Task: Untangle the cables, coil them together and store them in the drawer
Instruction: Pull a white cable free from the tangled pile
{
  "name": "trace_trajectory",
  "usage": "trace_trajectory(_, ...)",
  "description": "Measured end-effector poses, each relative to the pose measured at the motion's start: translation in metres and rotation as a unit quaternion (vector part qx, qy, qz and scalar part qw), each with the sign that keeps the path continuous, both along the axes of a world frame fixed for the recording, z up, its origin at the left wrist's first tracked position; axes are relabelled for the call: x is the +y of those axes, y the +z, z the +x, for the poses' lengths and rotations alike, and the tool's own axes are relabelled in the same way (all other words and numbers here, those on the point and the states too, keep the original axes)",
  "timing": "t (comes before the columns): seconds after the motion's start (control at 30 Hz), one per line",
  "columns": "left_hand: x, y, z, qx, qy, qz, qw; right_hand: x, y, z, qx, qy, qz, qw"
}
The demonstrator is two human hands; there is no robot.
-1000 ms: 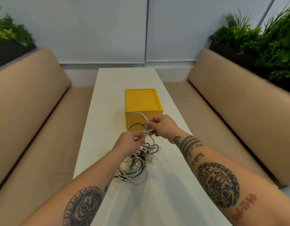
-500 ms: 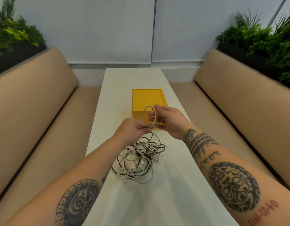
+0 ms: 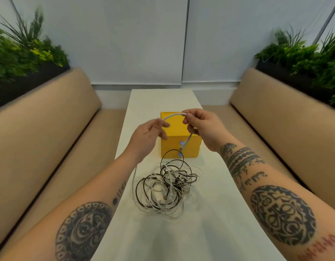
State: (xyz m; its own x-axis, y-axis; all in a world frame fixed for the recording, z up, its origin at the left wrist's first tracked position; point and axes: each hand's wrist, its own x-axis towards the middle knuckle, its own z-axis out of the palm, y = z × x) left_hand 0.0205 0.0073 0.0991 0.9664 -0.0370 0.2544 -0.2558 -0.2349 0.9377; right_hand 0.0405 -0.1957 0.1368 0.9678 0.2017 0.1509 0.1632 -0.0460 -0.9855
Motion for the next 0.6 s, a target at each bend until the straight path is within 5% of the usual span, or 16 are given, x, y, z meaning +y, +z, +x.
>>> trace_trajectory(0.1, 0.0, -0.002, -0.006, 0.054, -0.054, 0.015, 0.997, -0.015, -0.007, 0.001, -0.021, -0.06, -0.008, 0.998)
trace_trajectory(0.27, 0.012, 0.0, -0.005, 0.062, -0.034, 0.167, 0.983, -0.06, -0.031, -0.003, -0.013, -0.144, -0.103, 0.984)
trace_trajectory(0.4, -0.002, 0.009, -0.003, 0.031, -0.031, 0.236, 0.971, -0.073, -0.05, -0.013, 0.045, -0.092, -0.228, 0.968)
trace_trajectory(0.6, -0.036, 0.019, 0.001, -0.005, -0.06, 0.28, 0.958, -0.028, -0.027, -0.022, -0.022, -0.018, -0.321, 0.947)
